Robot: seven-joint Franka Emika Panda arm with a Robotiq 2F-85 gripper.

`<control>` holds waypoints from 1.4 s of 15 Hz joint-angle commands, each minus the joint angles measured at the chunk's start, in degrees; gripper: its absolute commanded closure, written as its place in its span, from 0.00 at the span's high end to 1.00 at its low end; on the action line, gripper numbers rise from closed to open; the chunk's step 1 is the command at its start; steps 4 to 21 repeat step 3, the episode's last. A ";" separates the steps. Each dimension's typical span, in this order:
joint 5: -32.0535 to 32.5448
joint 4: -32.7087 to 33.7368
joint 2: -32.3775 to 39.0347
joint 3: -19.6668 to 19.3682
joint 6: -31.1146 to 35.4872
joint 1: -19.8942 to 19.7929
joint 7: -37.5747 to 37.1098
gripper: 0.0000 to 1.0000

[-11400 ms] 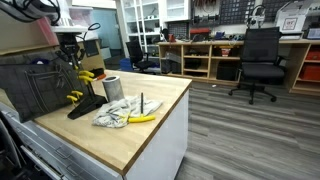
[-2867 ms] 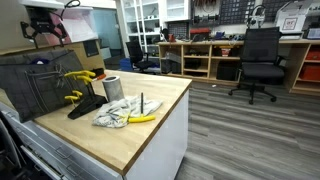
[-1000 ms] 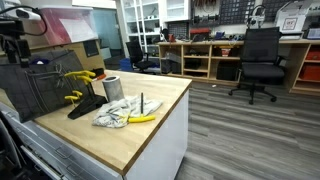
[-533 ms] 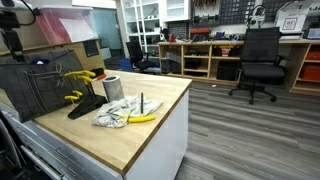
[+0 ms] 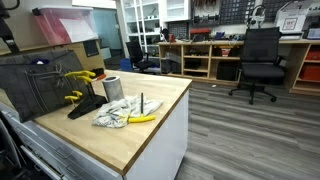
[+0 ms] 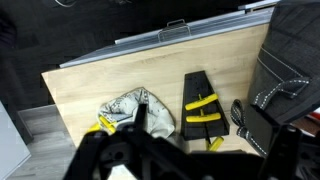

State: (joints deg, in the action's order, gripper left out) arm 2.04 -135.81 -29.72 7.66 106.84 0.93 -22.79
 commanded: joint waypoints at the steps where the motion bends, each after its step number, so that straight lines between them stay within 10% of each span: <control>1: -0.15 0.13 0.23 0.26 -0.14 -0.35 0.15 1.00; 21: -0.15 0.12 0.58 0.23 -0.14 -0.34 0.15 1.00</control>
